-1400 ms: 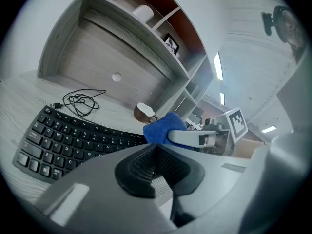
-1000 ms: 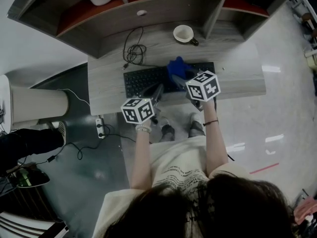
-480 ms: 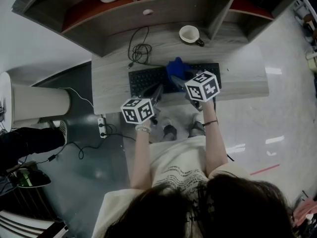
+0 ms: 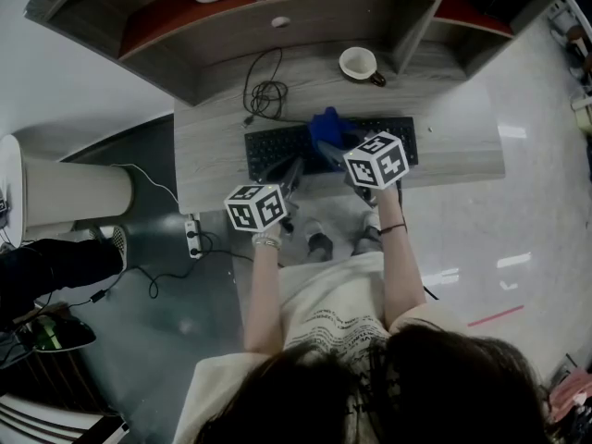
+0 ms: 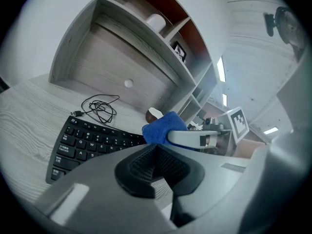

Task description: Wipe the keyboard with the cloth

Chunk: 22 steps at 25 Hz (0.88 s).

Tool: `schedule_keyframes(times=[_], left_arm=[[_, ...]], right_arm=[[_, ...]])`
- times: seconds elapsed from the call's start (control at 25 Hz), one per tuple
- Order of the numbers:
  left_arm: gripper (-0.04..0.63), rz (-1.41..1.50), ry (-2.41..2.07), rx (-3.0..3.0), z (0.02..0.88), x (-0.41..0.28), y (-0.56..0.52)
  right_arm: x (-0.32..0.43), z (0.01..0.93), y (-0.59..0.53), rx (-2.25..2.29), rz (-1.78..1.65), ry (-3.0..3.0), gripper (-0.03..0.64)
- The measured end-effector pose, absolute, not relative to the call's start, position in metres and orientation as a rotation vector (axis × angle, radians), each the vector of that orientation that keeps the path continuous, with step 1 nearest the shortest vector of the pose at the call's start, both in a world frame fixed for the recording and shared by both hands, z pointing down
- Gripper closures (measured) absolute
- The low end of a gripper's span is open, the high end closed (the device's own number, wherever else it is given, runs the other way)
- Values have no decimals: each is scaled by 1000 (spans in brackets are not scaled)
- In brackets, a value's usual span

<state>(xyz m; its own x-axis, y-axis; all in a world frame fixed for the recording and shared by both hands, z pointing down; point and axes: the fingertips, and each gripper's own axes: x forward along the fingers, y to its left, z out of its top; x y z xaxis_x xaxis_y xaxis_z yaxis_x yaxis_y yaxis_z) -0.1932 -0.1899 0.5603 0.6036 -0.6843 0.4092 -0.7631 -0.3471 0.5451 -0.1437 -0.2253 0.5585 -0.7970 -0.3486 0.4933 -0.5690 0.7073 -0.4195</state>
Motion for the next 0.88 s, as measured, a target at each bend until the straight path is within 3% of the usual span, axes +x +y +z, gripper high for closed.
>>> schedule_keyframes(times=[0.88], left_arm=[[592,140,-1154,2097,566,-235,-189]], right_arm=[[-187,562,-224,679,796,-2533,558]])
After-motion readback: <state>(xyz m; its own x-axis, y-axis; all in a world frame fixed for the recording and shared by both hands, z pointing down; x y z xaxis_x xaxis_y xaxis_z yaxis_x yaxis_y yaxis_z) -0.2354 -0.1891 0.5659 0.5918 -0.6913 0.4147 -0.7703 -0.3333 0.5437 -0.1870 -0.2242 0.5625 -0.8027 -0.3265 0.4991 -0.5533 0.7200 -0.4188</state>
